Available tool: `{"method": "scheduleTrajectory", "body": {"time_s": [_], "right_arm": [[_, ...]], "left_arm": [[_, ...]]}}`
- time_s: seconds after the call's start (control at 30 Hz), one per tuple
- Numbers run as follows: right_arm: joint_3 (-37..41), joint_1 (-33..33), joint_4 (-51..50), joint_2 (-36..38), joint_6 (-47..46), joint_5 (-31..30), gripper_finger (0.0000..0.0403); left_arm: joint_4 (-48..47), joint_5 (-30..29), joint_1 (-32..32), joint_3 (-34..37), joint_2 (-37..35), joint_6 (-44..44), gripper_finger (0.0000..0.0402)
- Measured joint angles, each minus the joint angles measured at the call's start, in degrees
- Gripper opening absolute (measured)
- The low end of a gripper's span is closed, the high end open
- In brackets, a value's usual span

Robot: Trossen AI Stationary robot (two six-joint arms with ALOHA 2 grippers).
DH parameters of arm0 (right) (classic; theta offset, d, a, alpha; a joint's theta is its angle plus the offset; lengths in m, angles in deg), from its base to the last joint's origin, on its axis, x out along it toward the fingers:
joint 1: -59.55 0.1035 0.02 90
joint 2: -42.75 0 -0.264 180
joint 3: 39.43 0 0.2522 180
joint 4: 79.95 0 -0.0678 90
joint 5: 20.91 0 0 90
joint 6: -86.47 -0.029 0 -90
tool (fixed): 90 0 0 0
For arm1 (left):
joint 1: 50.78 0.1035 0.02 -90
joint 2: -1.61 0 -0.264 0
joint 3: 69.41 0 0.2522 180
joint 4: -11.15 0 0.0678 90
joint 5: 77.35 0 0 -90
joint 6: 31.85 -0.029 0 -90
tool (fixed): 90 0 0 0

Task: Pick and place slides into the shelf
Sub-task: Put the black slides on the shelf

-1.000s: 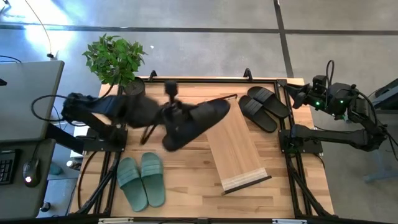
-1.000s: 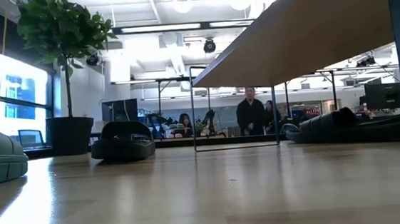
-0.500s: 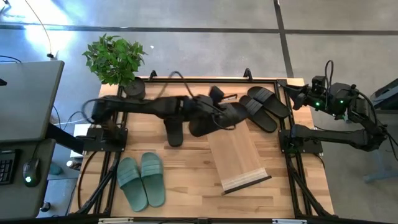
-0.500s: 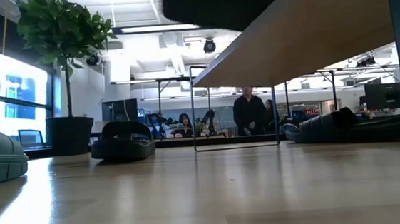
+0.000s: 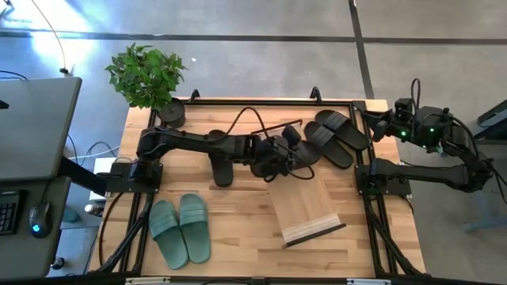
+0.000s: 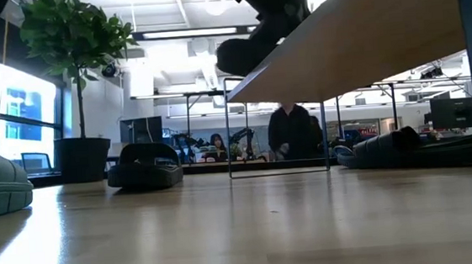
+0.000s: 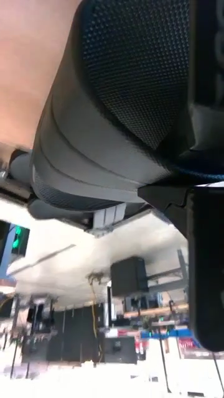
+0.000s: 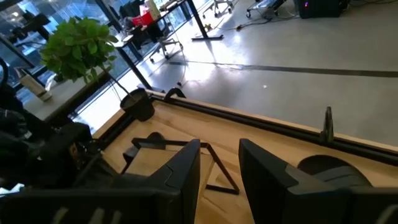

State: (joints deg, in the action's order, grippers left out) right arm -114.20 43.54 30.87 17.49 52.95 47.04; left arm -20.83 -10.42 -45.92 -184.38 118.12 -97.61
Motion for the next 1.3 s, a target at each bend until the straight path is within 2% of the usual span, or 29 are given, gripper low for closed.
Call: {"method": "scheduleTrajectory", "body": {"time_s": [0.33,0.73,1.1,1.3], "right_arm": [[0.0,0.0,0.0,-0.1,0.1,-0.1,0.0103],[0.0,0.0,-0.1,-0.1,0.6,-0.1,0.0103],[0.0,0.0,-0.1,-0.1,0.4,0.6,0.0103],[0.0,0.0,-0.1,-0.1,0.4,0.7,0.0103]], "left_arm": [[-0.6,0.1,0.0,0.0,0.1,0.0,0.001],[1.0,0.1,0.0,0.0,0.1,0.0,0.0077],[0.2,0.1,0.0,0.0,0.1,-0.2,0.0159],[-3.9,-0.1,0.0,0.0,0.0,-0.4,0.0178]]}}
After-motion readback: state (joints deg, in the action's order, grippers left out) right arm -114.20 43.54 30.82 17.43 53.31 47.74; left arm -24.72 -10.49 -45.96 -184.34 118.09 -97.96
